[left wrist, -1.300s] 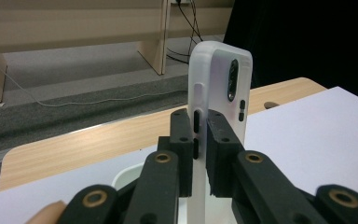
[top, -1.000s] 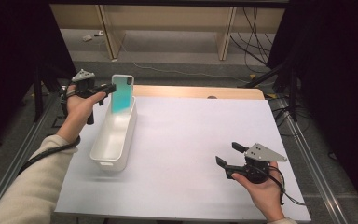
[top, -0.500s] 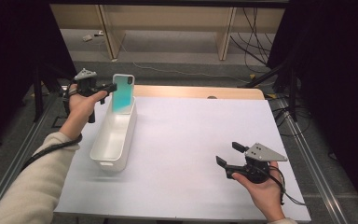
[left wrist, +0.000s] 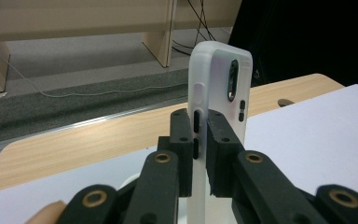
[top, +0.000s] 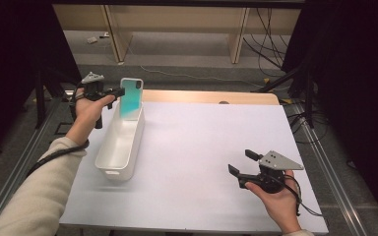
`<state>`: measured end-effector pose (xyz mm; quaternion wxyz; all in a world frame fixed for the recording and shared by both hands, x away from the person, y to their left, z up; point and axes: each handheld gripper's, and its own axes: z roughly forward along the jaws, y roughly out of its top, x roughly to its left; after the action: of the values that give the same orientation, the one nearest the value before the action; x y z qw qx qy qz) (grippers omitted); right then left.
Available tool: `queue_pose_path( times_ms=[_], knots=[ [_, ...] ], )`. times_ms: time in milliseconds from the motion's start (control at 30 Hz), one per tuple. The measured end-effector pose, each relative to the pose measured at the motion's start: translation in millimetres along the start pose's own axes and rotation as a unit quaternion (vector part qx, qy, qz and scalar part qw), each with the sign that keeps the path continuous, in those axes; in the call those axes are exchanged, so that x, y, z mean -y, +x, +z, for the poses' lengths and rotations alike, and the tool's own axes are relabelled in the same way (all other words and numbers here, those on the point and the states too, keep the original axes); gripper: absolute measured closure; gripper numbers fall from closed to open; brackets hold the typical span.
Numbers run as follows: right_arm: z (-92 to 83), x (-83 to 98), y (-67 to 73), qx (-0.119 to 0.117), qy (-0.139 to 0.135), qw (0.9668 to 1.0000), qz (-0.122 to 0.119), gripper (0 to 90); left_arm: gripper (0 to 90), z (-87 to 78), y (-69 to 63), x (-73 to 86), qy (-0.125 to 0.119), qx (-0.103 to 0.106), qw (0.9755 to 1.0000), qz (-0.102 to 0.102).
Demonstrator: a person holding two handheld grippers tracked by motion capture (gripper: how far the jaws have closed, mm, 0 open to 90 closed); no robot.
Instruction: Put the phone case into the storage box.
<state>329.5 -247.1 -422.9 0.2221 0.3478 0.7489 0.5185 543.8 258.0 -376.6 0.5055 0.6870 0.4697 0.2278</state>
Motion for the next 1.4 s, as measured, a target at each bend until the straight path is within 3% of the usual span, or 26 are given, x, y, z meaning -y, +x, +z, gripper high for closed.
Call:
queue_pose_path(
  times_ms=[1067,1400],
  knots=[
    [0.5,0.6,0.0,-0.003,0.002,1.0,0.004,22.0,82.1,13.8,10.5,14.6,0.023,-0.013,0.9996,-0.008],
    [1.2,1.0,-1.6,0.007,-0.002,0.9999,-0.009,22.0,82.1,17.6,13.9,18.4,0.029,-0.018,0.9994,-0.009]
  ],
)
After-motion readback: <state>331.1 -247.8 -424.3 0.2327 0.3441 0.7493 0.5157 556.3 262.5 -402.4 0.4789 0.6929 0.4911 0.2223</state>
